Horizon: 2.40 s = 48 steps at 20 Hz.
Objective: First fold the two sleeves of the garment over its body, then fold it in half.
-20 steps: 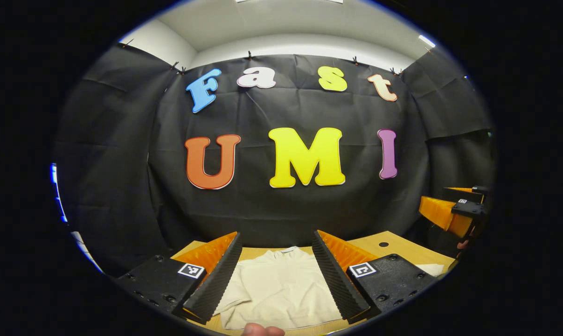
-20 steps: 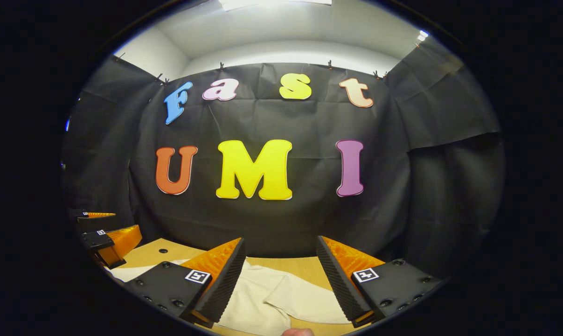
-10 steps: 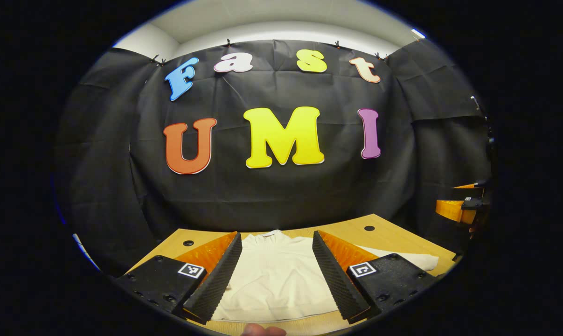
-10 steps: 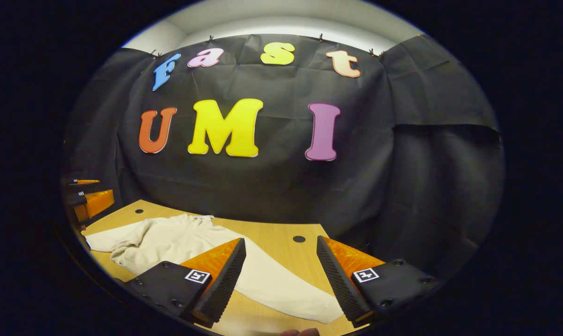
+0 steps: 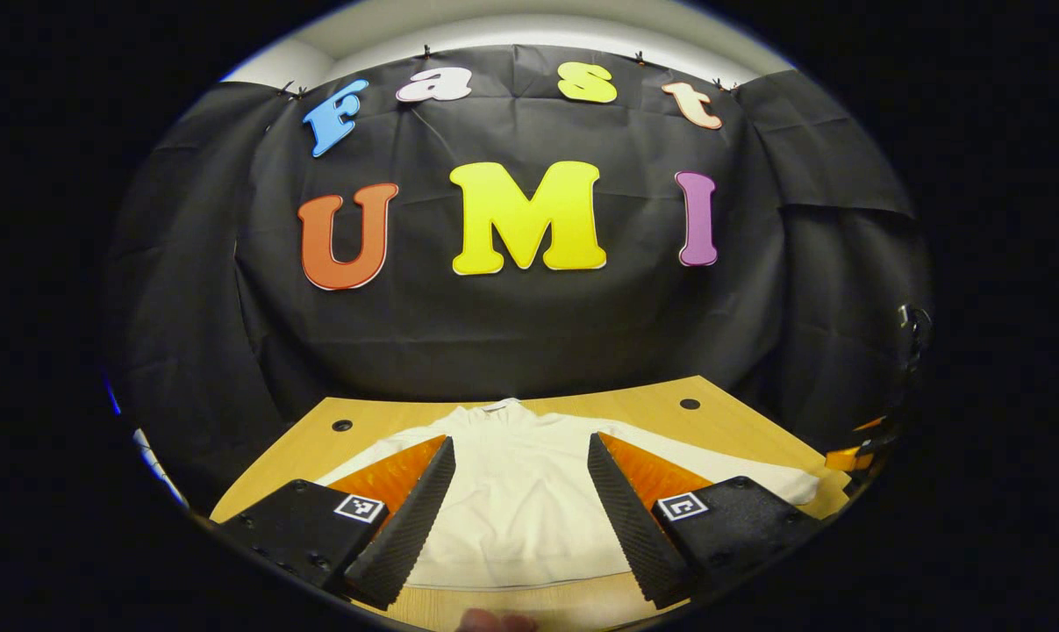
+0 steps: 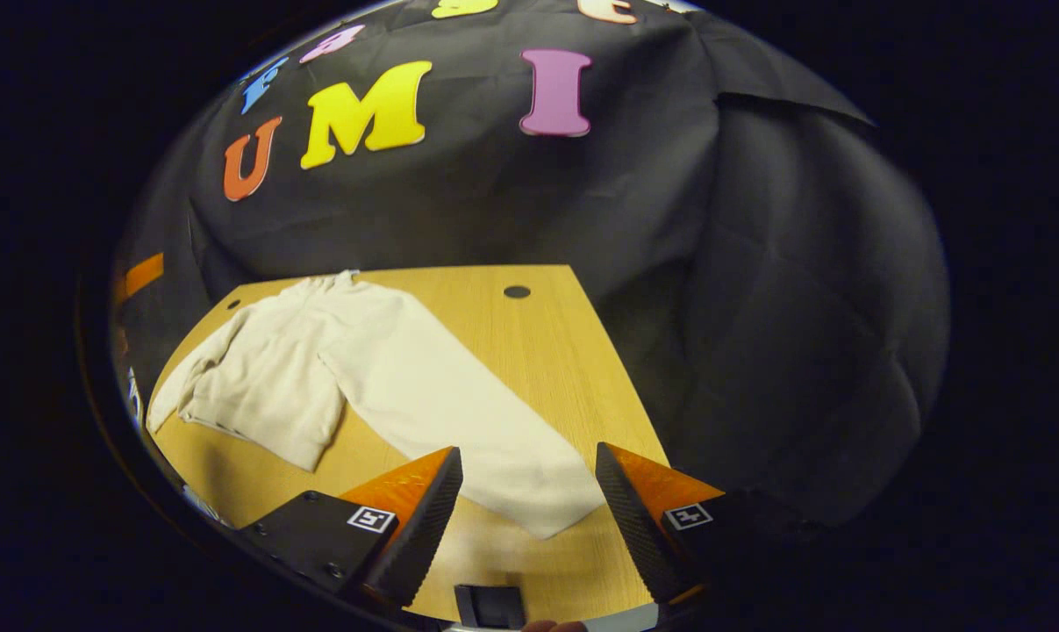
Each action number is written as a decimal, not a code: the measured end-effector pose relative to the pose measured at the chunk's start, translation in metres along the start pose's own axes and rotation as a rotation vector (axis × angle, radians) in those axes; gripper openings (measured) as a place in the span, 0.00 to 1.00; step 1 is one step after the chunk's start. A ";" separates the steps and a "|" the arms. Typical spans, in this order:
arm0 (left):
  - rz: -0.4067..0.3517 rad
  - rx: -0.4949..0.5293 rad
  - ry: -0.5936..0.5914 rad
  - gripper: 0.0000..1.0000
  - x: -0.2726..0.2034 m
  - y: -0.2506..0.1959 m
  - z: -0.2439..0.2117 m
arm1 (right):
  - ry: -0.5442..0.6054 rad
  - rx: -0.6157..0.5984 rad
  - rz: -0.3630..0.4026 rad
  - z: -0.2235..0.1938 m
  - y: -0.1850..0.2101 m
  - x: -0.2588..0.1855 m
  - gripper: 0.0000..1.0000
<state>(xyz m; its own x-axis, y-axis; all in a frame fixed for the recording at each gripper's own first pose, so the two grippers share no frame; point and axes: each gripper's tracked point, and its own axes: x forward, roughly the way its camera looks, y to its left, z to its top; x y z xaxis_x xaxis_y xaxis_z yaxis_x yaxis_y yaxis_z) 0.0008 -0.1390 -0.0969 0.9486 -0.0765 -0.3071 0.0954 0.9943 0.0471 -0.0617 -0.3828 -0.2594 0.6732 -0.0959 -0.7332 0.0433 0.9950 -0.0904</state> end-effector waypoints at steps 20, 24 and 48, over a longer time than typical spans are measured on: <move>0.043 -0.004 0.069 0.97 -0.001 0.007 -0.013 | 0.285 0.002 0.070 -0.067 -0.021 0.077 0.43; 0.049 -0.005 0.085 0.97 -0.005 0.013 -0.017 | 0.268 0.088 0.080 -0.065 -0.020 0.076 0.14; 0.159 -0.085 0.023 0.98 -0.026 0.119 -0.025 | -0.230 -0.049 0.258 0.255 0.147 -0.020 0.02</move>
<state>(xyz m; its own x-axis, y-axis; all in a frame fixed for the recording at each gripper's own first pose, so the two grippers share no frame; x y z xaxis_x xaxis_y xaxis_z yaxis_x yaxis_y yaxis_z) -0.0201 -0.0164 -0.1070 0.9425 0.0831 -0.3237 -0.0822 0.9965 0.0164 0.1198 -0.2275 -0.0861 0.8063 0.1730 -0.5656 -0.1818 0.9825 0.0413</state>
